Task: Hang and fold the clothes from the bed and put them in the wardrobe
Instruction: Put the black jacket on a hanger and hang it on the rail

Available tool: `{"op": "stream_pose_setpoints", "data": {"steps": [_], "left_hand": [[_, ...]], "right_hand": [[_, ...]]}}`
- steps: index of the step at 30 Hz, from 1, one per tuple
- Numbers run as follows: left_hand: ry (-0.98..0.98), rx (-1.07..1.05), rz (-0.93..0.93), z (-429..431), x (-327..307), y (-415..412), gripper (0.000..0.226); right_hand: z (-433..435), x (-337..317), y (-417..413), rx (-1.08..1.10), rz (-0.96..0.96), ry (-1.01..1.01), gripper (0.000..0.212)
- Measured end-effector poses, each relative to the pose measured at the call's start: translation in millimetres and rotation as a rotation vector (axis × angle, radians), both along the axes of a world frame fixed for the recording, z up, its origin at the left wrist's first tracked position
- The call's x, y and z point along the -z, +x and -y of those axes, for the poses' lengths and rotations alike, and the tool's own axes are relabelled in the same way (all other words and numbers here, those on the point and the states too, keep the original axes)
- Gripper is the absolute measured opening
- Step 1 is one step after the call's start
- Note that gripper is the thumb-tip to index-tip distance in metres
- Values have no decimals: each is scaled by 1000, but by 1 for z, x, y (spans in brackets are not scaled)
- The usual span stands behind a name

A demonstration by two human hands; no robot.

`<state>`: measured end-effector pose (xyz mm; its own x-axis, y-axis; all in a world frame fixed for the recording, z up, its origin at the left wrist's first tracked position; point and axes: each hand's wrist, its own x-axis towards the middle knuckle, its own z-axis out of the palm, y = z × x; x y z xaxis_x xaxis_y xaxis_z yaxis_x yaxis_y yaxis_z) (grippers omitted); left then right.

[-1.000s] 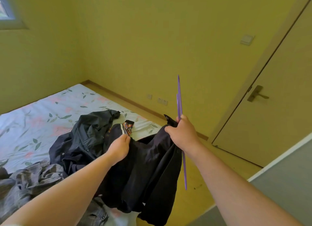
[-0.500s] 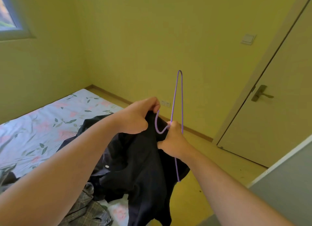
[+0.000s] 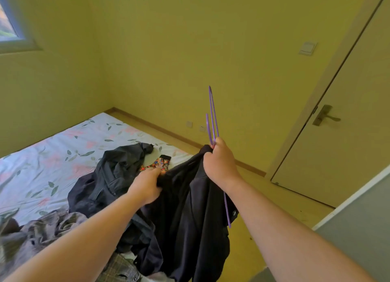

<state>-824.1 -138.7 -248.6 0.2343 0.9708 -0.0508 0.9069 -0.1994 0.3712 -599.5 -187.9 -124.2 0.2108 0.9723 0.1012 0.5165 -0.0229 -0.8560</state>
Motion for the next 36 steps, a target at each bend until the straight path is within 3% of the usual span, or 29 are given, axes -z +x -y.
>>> {"op": "stream_pose_setpoints", "data": {"steps": [2, 4, 8, 11, 14, 16, 18, 21, 24, 26, 29, 32, 36], "left_hand": [[-175, -123, -79, 10, 31, 1, 39], [-392, -262, -24, 20, 51, 10, 75], [-883, -531, 423, 30, 64, 30, 100], [-1098, -670, 811, 25, 68, 38, 87], [-955, -720, 929, 11, 62, 49, 51], [-772, -700, 934, -4, 45, 58, 42], [-626, -582, 836, -17, 15, 66, 39], [-418, -344, 516, -34, -42, 84, 42], [-413, -153, 538, -43, -96, 105, 48], [-432, 1, 561, -44, -123, 107, 65], [-119, 200, 347, -49, -143, 105, 37], [322, 200, 58, -59, -149, 100, 27], [445, 41, 1, -70, -148, 89, 35]], "right_hand": [[-2, -2, 6, 21, 6, 2, 20], [-3, -4, 13, 28, 10, -7, 19], [-3, -5, 27, 70, 18, -4, 21], [-2, -4, 36, 104, 11, 5, 19], [2, -3, 46, 149, 15, -9, 21], [6, -2, 56, 179, 16, -41, 25], [9, 1, 66, 209, 16, -81, 29], [15, 8, 83, 253, 32, -140, 26], [22, 16, 95, 277, 43, -199, 41], [26, 21, 102, 286, 55, -215, 45], [31, 25, 109, 315, 57, -239, 45], [36, 24, 113, 332, 57, -270, 51], [44, 22, 113, 266, 55, -315, 46]]}}
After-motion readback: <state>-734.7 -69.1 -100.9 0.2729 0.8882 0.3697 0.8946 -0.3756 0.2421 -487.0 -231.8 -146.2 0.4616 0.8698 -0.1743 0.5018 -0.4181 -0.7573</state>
